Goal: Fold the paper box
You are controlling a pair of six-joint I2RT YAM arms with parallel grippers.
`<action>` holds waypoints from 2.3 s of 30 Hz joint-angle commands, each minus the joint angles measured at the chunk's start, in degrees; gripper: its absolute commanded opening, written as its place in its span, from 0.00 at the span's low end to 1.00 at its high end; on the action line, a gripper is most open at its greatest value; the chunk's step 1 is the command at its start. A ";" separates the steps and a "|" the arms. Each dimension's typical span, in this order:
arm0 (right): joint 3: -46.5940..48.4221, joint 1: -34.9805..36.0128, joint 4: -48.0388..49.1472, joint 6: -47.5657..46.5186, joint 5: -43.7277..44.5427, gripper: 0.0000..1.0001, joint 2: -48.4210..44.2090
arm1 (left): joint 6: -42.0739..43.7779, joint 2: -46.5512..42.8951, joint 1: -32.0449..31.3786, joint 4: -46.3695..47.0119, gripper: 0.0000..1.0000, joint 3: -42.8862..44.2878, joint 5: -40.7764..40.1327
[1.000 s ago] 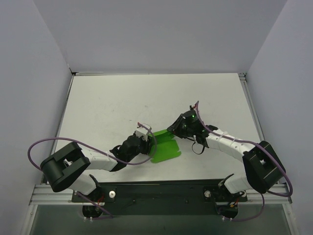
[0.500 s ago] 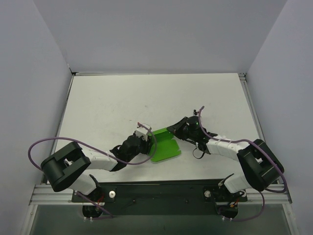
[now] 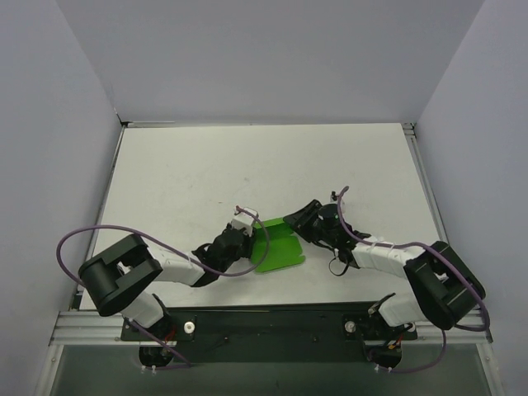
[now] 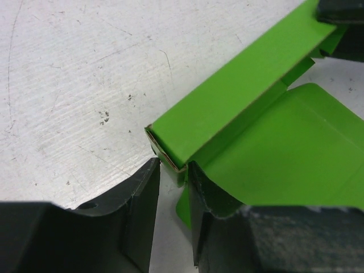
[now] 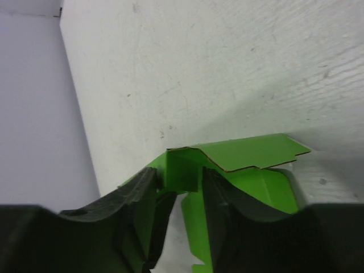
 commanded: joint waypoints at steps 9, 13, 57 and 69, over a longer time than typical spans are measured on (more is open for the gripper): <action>-1.94 11.35 -22.06 -13.72 18.66 0.45 -10.99 | 0.59 2.23 -2.95 1.97 0.35 4.52 -3.81; -4.13 12.85 -20.49 -13.02 20.00 0.47 -11.25 | 0.58 2.67 -3.39 0.30 0.29 5.67 -4.33; -1.59 19.53 -18.11 -25.50 34.05 0.36 -7.39 | -1.96 3.19 -6.29 -10.51 0.14 10.59 -7.59; -1.24 19.96 -13.10 -29.10 34.76 0.22 -5.45 | -2.40 3.72 -7.08 -12.45 0.13 12.08 -8.03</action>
